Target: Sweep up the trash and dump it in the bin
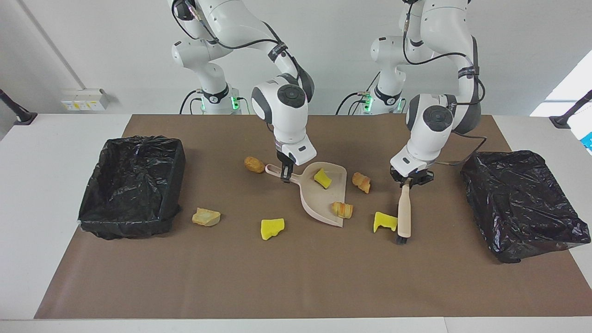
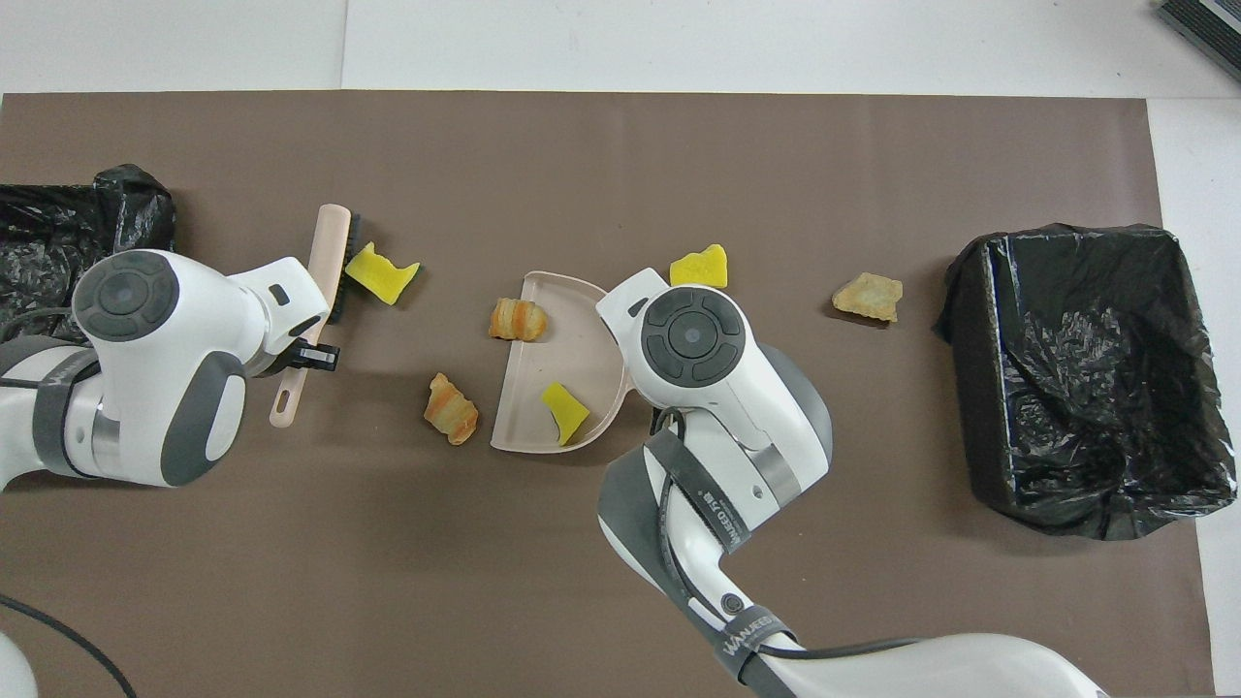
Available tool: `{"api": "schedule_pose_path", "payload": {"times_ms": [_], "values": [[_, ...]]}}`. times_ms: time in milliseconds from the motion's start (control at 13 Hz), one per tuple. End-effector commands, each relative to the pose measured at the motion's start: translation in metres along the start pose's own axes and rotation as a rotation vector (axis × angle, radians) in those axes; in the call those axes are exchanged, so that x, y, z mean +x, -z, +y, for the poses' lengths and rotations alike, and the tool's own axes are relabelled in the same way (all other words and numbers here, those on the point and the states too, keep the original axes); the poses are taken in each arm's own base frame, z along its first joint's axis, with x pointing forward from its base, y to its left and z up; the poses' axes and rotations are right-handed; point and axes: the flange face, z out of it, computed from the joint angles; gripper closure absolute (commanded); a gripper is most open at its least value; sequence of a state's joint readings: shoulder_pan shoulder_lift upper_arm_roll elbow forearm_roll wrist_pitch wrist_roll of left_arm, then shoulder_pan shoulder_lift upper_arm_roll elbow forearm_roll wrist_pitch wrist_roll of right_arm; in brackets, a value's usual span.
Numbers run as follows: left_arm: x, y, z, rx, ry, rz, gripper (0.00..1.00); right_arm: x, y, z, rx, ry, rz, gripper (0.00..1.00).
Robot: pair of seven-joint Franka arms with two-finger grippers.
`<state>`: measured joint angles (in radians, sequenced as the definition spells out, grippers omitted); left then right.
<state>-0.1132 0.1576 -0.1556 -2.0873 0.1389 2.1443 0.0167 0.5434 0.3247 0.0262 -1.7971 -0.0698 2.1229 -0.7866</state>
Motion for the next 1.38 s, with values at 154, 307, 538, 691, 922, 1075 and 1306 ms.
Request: {"api": "schedule_pose_path", "payload": {"times_ms": [154, 307, 538, 691, 922, 1075, 1306], "values": [[-0.008, 0.01, 0.083, 0.026, -0.038, -0.08, 1.0, -0.004, -0.008, -0.003, 0.016, 0.042, 0.013, 1.0], [-0.018, 0.014, 0.121, 0.035, -0.054, -0.109, 1.0, -0.006, -0.01, -0.004, 0.019, 0.042, 0.008, 1.0], [-0.026, 0.026, 0.142, 0.027, -0.012, -0.133, 1.0, -0.013, -0.014, -0.008, 0.047, 0.04, -0.024, 1.0], [-0.029, 0.053, 0.133, -0.077, 0.197, -0.114, 1.0, -0.03, -0.02, -0.007, 0.061, 0.067, -0.054, 1.0], [-0.033, 0.071, 0.07, -0.12, 0.36, -0.132, 1.0, -0.036, -0.022, -0.004, 0.063, 0.078, -0.054, 1.0], [-0.059, 0.085, 0.035, -0.135, 0.446, -0.21, 1.0, -0.036, -0.021, -0.004, 0.061, 0.078, -0.052, 1.0], [-0.098, 0.068, 0.039, -0.179, 0.59, -0.294, 1.0, -0.031, -0.02, -0.008, 0.061, 0.099, -0.053, 1.0]]}}
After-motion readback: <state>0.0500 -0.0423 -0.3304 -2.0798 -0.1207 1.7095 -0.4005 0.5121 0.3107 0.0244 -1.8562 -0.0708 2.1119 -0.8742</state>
